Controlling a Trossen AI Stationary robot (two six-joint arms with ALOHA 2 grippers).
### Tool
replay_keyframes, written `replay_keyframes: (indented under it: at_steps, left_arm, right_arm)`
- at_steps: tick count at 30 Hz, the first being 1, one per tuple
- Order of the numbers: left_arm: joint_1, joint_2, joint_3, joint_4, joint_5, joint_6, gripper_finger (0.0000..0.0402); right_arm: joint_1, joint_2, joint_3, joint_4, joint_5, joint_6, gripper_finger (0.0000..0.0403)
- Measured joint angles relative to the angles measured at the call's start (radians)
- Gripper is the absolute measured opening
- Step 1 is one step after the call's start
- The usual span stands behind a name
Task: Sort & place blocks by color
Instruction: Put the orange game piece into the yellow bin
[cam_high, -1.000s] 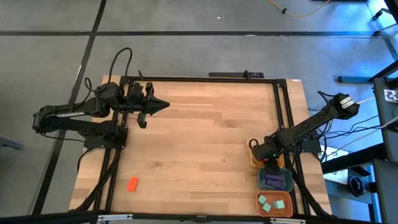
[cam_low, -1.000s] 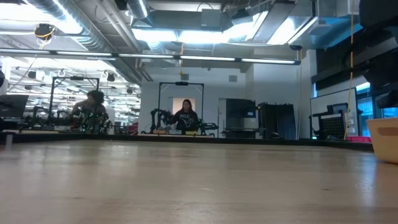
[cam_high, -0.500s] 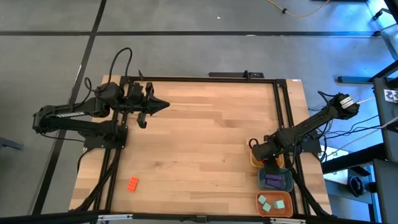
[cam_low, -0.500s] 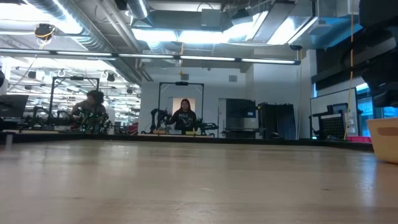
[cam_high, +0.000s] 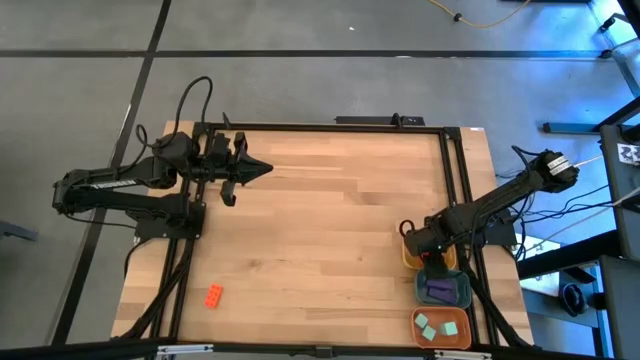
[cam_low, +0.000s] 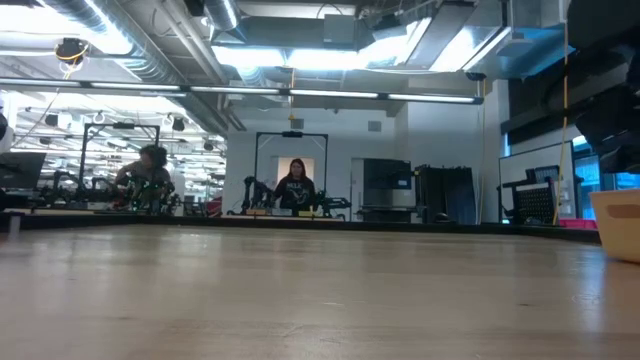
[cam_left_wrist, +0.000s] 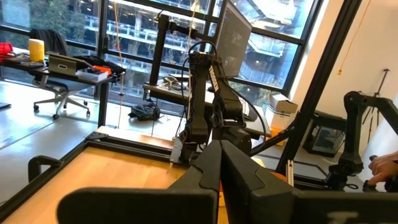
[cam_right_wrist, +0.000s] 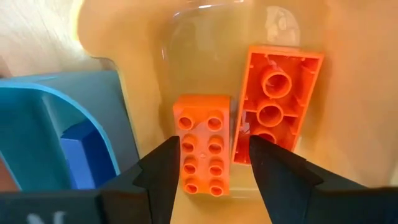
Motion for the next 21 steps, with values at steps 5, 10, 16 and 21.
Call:
replay_keyframes:
  at_steps: [5, 10, 16, 21]
  left_arm:
    - [0.0, 0.0, 0.0, 0.0, 0.0, 0.0, 0.0]
    - [0.0, 0.0, 0.0, 0.0, 0.0, 0.0, 0.0]
    - [0.0, 0.0, 0.0, 0.0, 0.0, 0.0, 0.0]
    - [0.0, -0.001, 0.0, 0.0, 0.0, -0.001, 0.0]
  right_arm:
    - [-0.001, 0.0, 0.034, -0.037, 0.015, -0.033, 0.0195]
    - [-0.001, -0.019, 0.131, -0.171, 0.015, -0.113, 0.0195]
    - [-0.001, -0.158, 0.258, -0.292, 0.015, -0.099, 0.0195]
    - [-0.001, -0.322, 0.251, -0.176, 0.077, 0.107, 0.0191]
